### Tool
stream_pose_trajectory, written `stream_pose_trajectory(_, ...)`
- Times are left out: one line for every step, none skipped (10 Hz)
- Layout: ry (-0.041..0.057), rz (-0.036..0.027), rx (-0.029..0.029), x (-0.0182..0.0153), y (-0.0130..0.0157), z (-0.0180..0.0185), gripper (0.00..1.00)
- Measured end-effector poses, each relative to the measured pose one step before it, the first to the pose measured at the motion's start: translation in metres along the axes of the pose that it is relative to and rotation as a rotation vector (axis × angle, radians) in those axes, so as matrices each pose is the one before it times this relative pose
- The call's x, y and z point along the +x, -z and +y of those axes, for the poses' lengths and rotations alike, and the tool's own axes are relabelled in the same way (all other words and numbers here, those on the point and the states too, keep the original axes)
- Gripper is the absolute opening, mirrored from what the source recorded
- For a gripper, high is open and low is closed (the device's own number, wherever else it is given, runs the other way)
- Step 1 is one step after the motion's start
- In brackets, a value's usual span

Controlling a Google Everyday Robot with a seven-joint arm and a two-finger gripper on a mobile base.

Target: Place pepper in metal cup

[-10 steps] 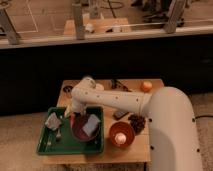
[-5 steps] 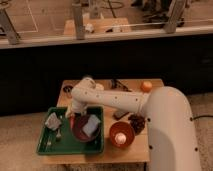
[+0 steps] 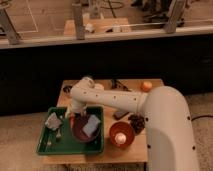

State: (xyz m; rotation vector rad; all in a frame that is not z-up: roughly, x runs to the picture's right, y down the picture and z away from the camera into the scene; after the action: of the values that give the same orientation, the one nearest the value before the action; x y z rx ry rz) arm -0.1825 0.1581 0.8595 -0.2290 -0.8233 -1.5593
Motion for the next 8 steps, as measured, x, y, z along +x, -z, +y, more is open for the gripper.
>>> stream_pose_trajectory(0.00107, -0.01548, -0.00805, -0.00064, -0.00473, 0.00077, 0.63)
stream_pose_trajectory(0.00074, -0.0076, -0.00358, -0.00014, -0.00246, -0.00001, 0.57)
stream_pose_trajectory(0.00135, -0.01004, -0.00476, -0.00046, -0.00292, 0.00018, 0.46)
stream_pose_trajectory(0.0, -0.00644, -0.00276, -0.00002, -0.00137, 0.00029, 0.4)
stream_pose_trajectory(-0.00035, -0.00406, -0.00171, 0.00016, -0.00094, 0.00026, 0.38)
stream_pose_trajectory(-0.00104, -0.0014, -0.00059, 0.0, -0.00026, 0.0002, 0.38)
stream_pose_trajectory(-0.002, 0.00063, 0.00062, 0.00021, 0.00013, 0.00039, 0.38)
stream_pose_trajectory(-0.01076, 0.00371, 0.00363, 0.00056, 0.00162, 0.00191, 0.38)
